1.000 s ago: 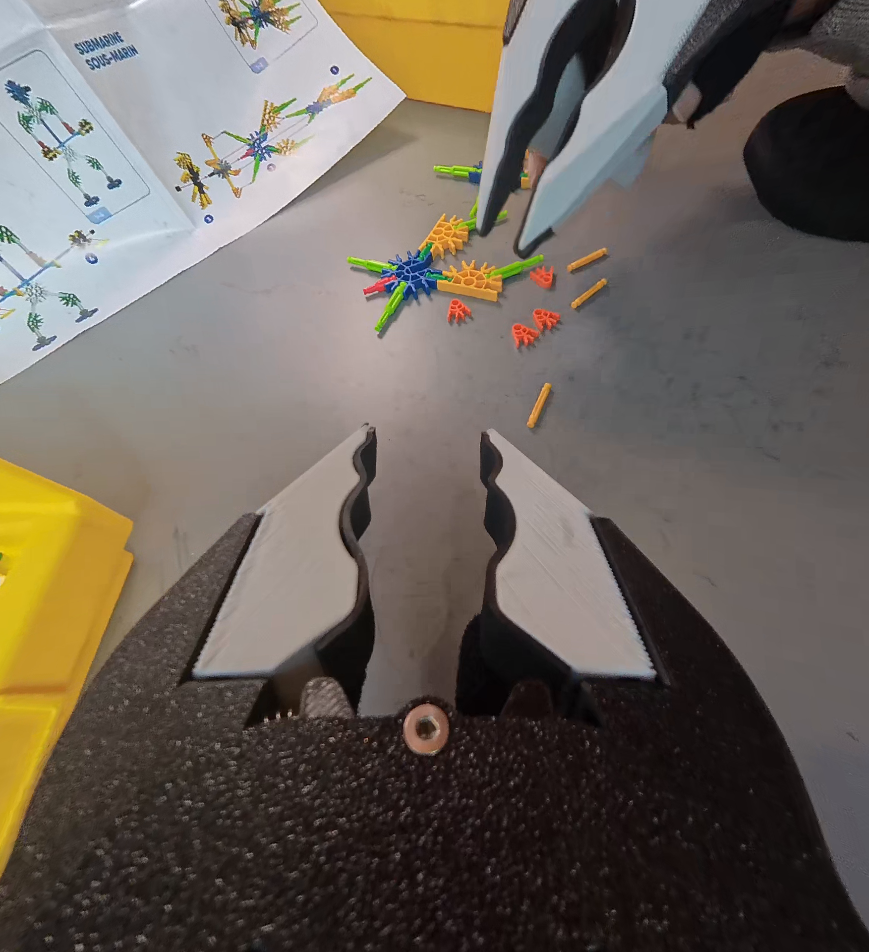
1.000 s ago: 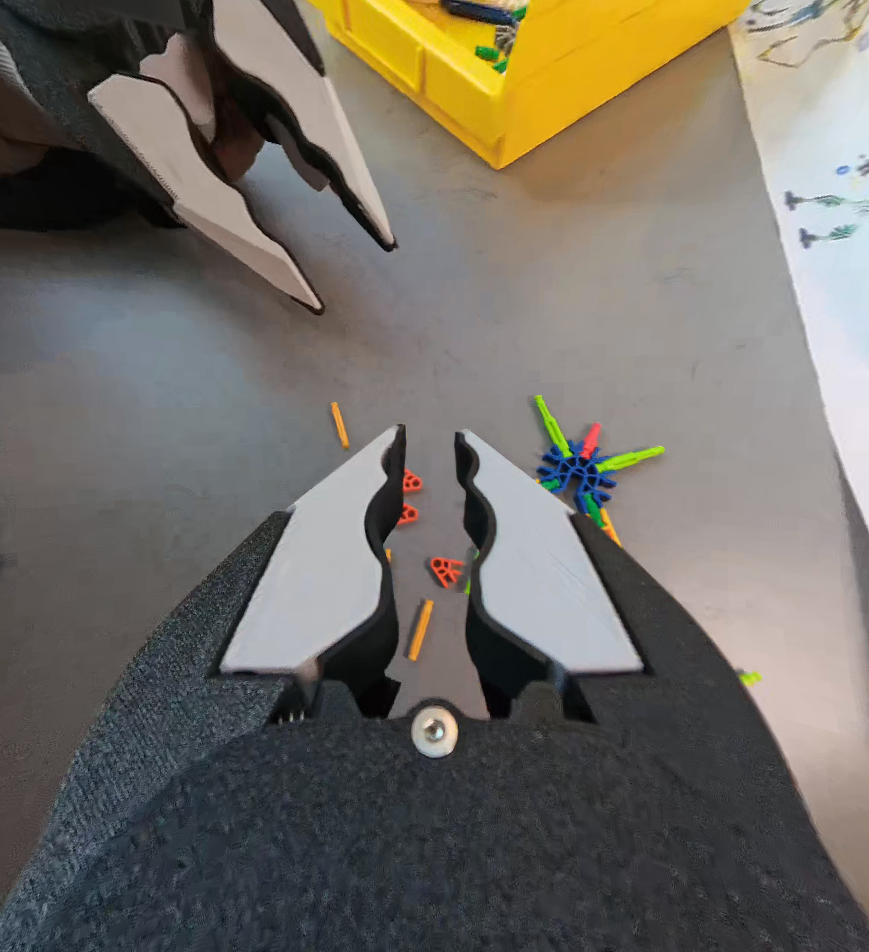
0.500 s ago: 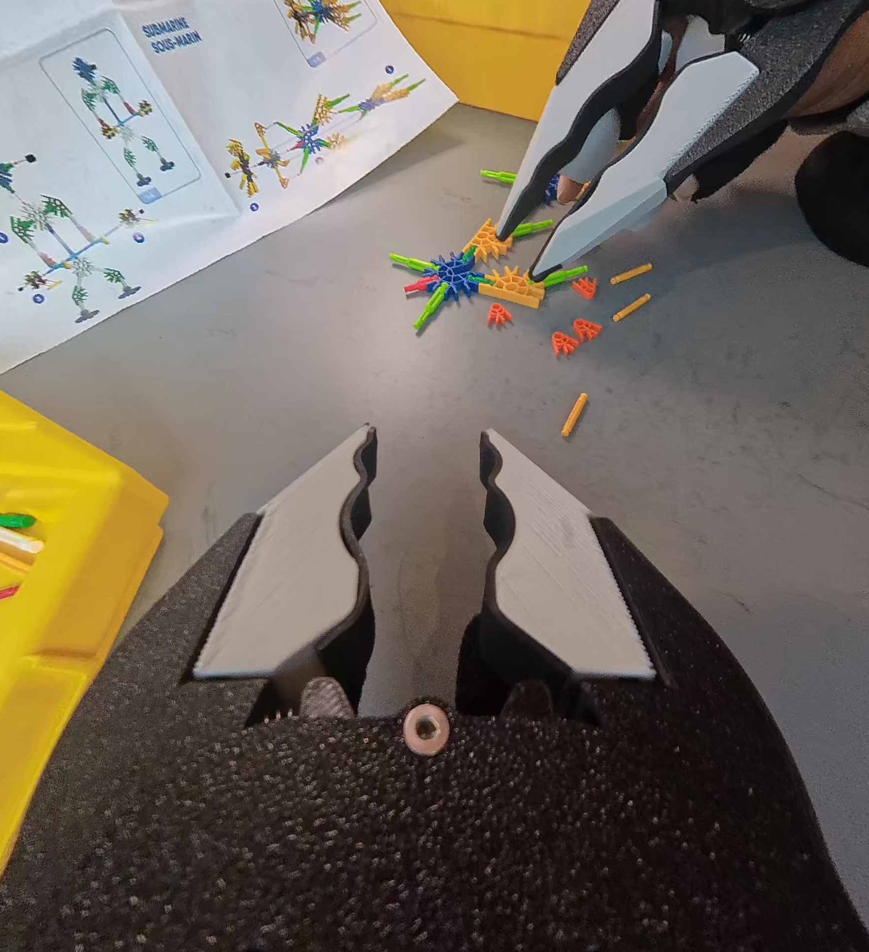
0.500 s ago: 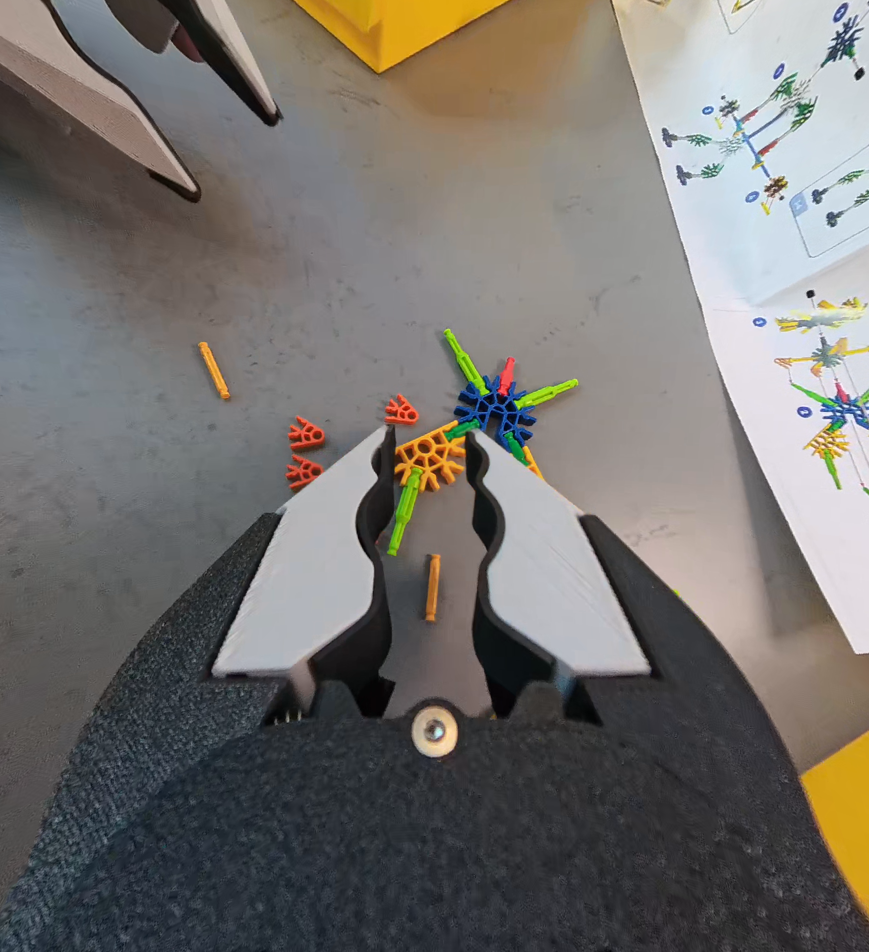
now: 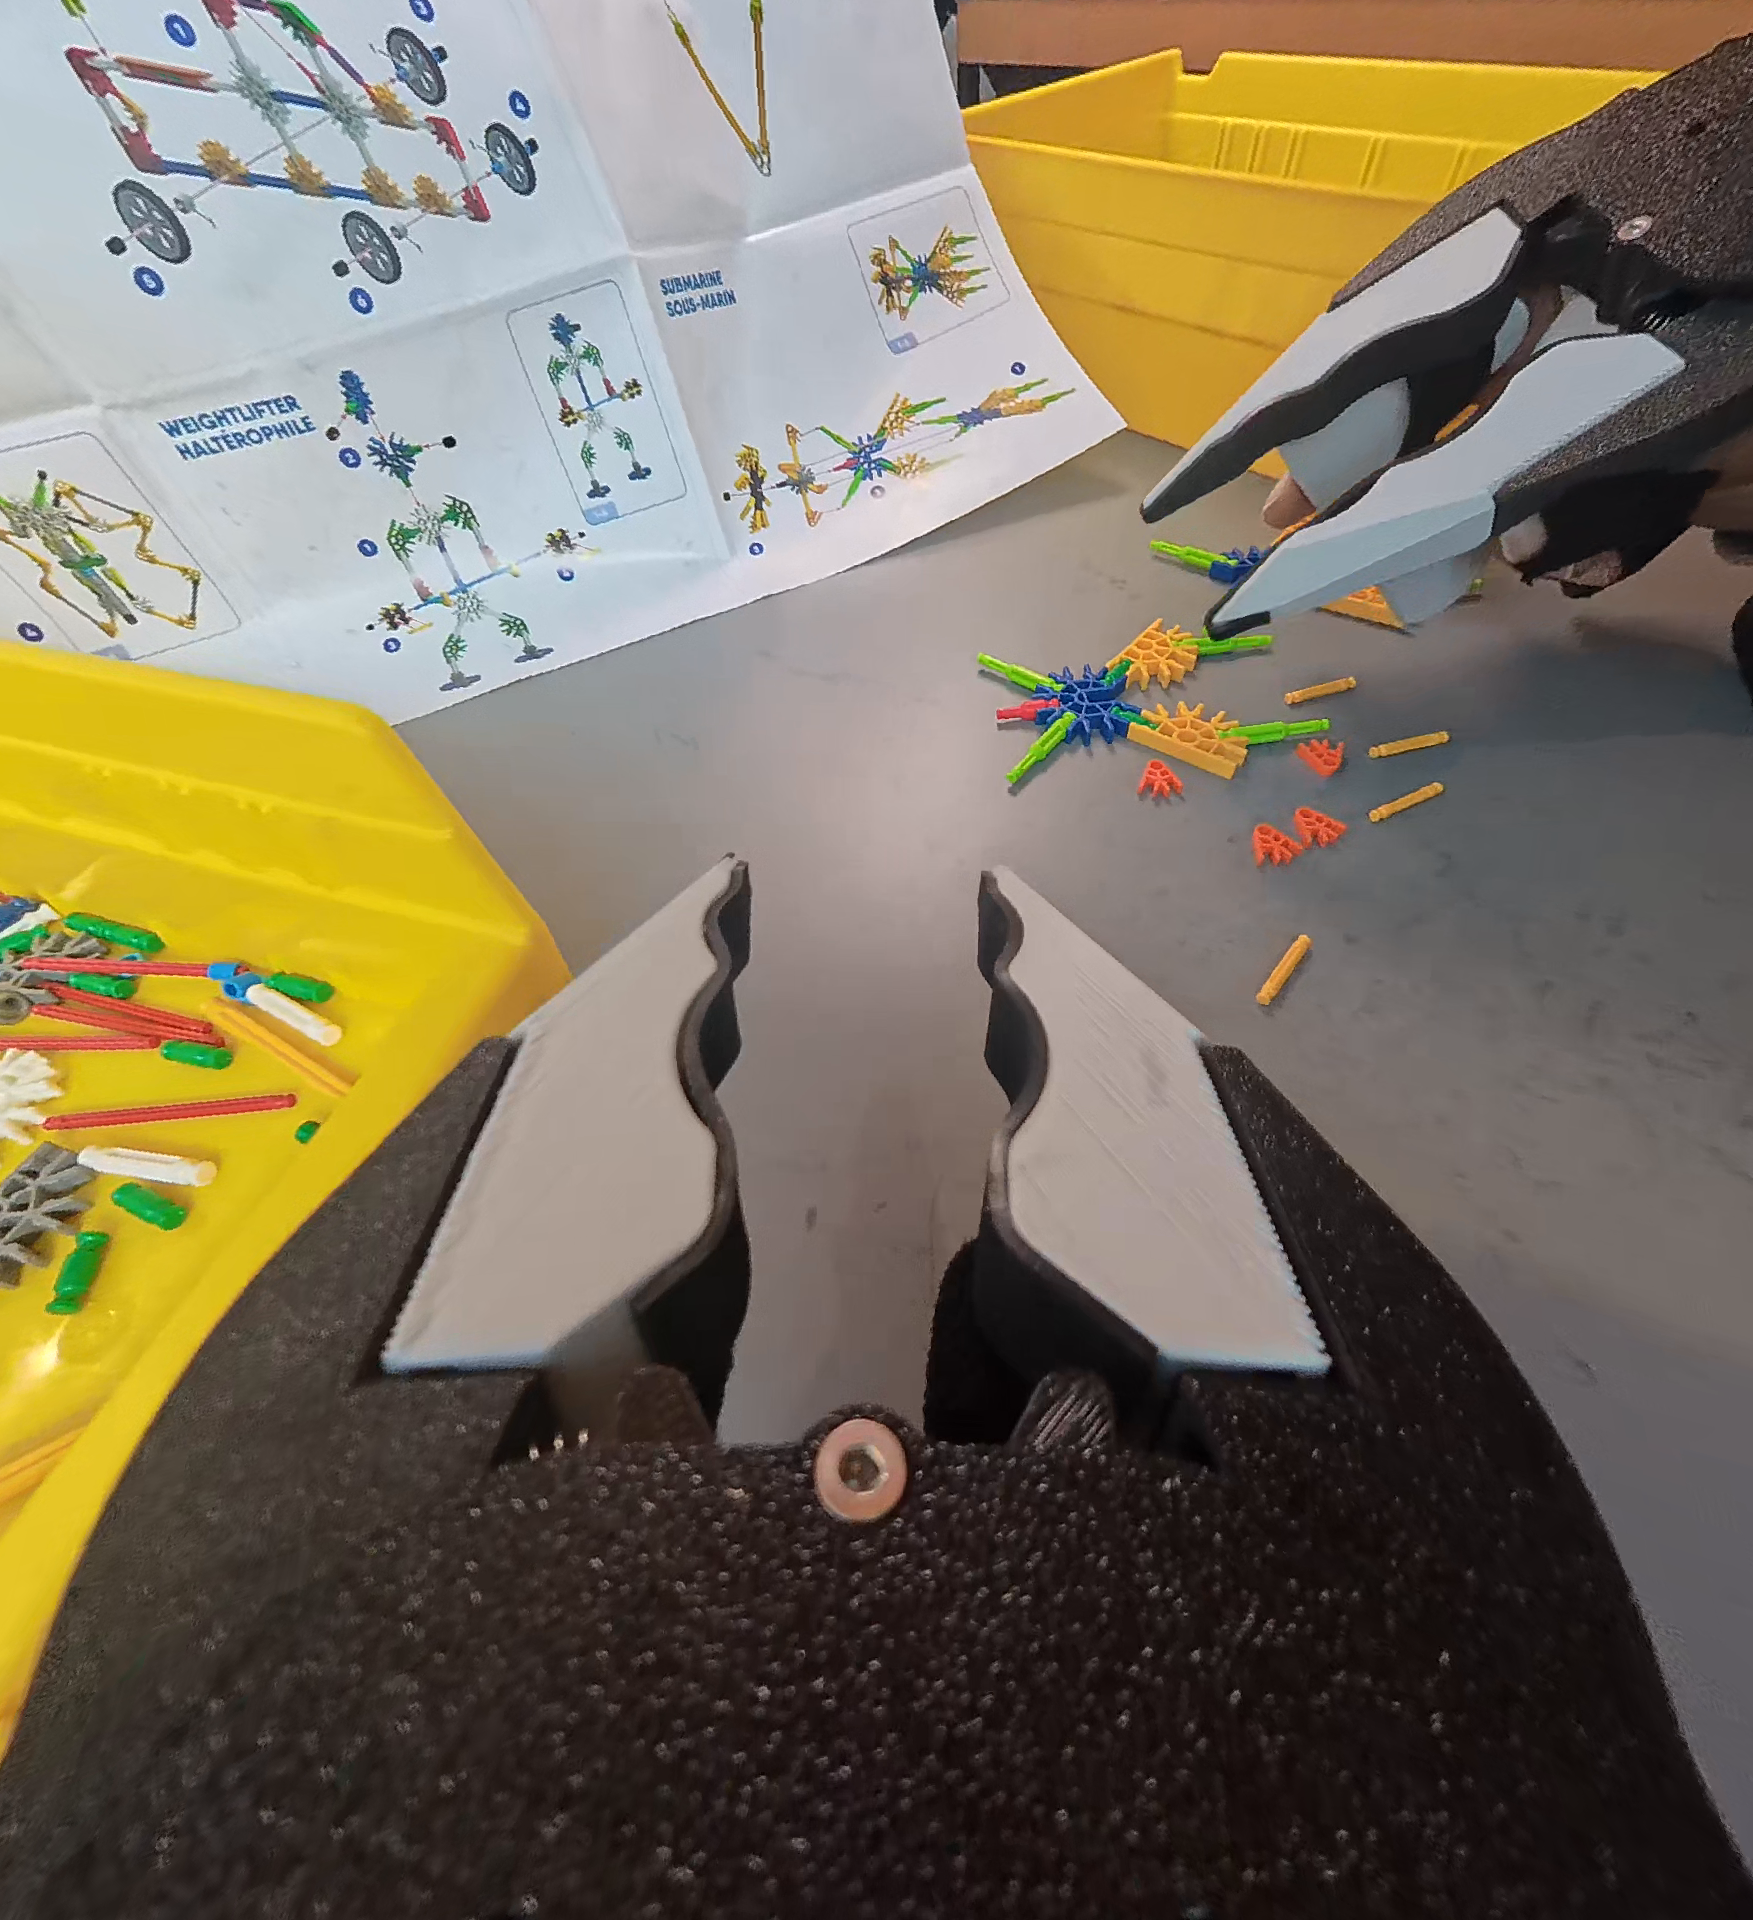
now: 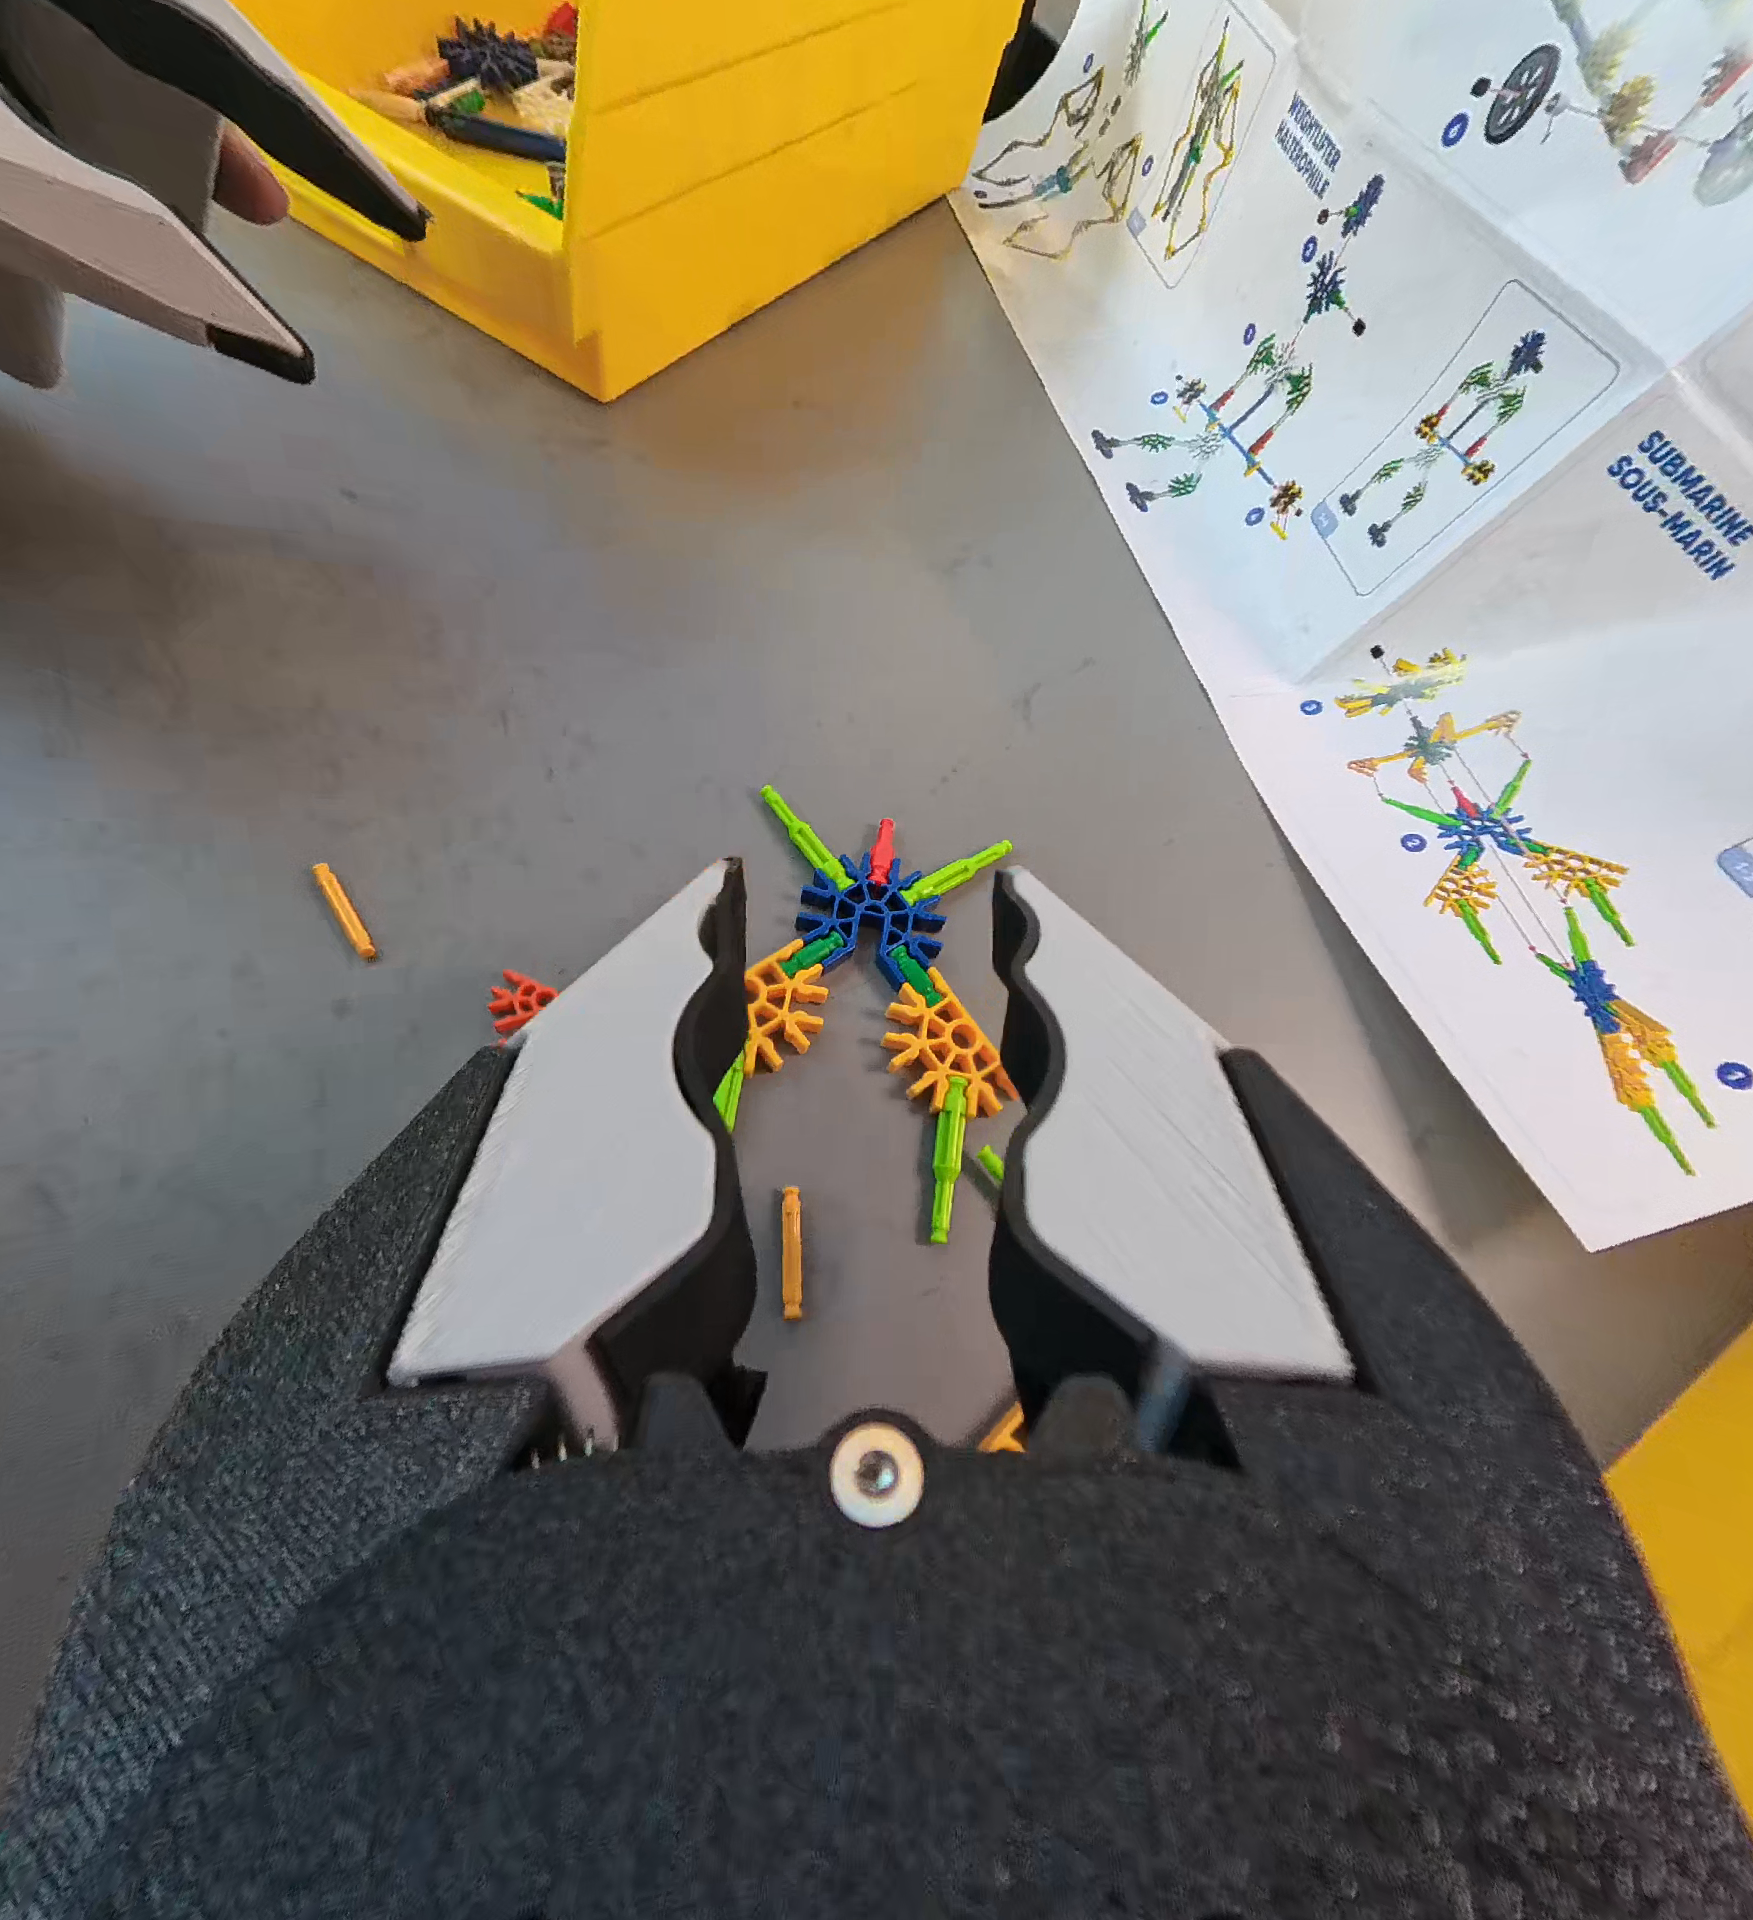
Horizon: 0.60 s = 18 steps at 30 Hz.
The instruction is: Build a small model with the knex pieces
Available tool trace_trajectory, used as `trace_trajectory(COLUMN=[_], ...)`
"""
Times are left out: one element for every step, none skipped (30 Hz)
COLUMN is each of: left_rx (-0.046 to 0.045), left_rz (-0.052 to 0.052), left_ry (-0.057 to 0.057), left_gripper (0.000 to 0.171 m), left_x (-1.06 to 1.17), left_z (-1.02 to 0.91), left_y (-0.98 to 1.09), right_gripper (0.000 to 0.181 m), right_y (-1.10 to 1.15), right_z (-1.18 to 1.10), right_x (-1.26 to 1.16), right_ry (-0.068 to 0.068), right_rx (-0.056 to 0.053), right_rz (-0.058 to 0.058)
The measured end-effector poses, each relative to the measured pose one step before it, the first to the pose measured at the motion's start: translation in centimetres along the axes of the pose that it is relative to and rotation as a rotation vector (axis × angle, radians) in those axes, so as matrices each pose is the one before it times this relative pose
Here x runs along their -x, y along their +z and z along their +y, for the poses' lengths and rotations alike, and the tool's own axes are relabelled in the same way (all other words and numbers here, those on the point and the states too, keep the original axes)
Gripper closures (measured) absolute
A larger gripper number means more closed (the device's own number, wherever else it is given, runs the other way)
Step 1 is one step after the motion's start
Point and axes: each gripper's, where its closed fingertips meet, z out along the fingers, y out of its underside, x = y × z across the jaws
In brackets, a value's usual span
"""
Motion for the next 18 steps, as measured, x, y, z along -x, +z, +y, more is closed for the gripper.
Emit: trace_trajectory(left_rx=[-0.00338,-0.00421,-0.00480,-0.00514,-0.00492,-0.00534,-0.00431,-0.00253,-0.00189,-0.00157,0.00007,0.00296,0.00407,0.00350,0.00360,0.00341,0.00128,-0.00080], left_rz=[-0.0097,-0.0075,-0.0056,-0.0049,-0.0042,-0.0040,-0.0015,0.0003,0.0011,0.0004,0.0002,0.0013,0.0015,0.0022,0.0057,0.0065,0.0048,0.0037], left_ry=[0.0020,0.0005,-0.0009,-0.0013,-0.0014,-0.0019,-0.0024,-0.0040,-0.0057,-0.0074,-0.0089,-0.0107,-0.0119,-0.0127,-0.0131,-0.0143,-0.0145,-0.0127], left_gripper=[0.128,0.128,0.128,0.128,0.128,0.128,0.128,0.128,0.128,0.128,0.128,0.128,0.128,0.128,0.128,0.128,0.128,0.128], left_x=[0.170,0.148,0.115,0.102,0.092,0.087,0.049,0.045,0.041,0.079,0.103,0.100,0.099,0.096,0.037,0.019,0.028,0.044], left_z=[-0.068,-0.083,-0.110,-0.122,-0.119,-0.119,-0.090,-0.058,-0.025,0.006,0.057,0.114,0.151,0.159,0.135,0.129,0.099,0.045], left_y=[-0.063,-0.072,-0.074,-0.084,-0.085,-0.069,-0.060,-0.054,-0.032,-0.011,0.025,0.049,0.068,0.077,0.080,0.081,0.055,0.042], right_gripper=[0.136,0.136,0.136,0.136,0.136,0.136,0.136,0.136,0.136,0.135,0.134,0.130,0.124,0.121,0.120,0.120,0.121,0.121], right_y=[-0.122,-0.134,-0.150,-0.166,-0.149,-0.126,-0.102,-0.056,-0.015,0.011,0.019,0.034,0.047,0.016,-0.033,-0.072,-0.051,-0.015], right_z=[-0.395,-0.410,-0.397,-0.373,-0.350,-0.244,-0.196,-0.106,-0.005,0.052,0.044,0.105,0.132,0.054,-0.062,-0.103,-0.066,-0.001], right_x=[-0.228,-0.230,-0.238,-0.291,-0.281,-0.269,-0.291,-0.246,-0.207,-0.242,-0.253,-0.239,-0.322,-0.299,-0.228,-0.216,-0.136,-0.033], right_ry=[0.0115,0.0102,0.0104,0.0103,0.0092,0.0092,0.0106,0.0123,0.0145,0.0155,0.0139,0.0123,0.0119,0.0082,0.0029,0.0024,0.0026,0.0037], right_rx=[-0.0270,-0.0278,-0.0256,-0.0255,-0.0237,-0.0180,-0.0155,-0.0116,-0.0062,-0.0039,-0.0038,0.0004,0.0035,0.0028,-0.0043,-0.0078,-0.0049,-0.0003], right_rz=[0.0093,0.0100,0.0096,0.0127,0.0122,0.0097,0.0116,0.0079,0.0049,0.0076,0.0089,0.0083,0.0157,0.0151,0.0118,0.0120,0.0068,-0.0011])
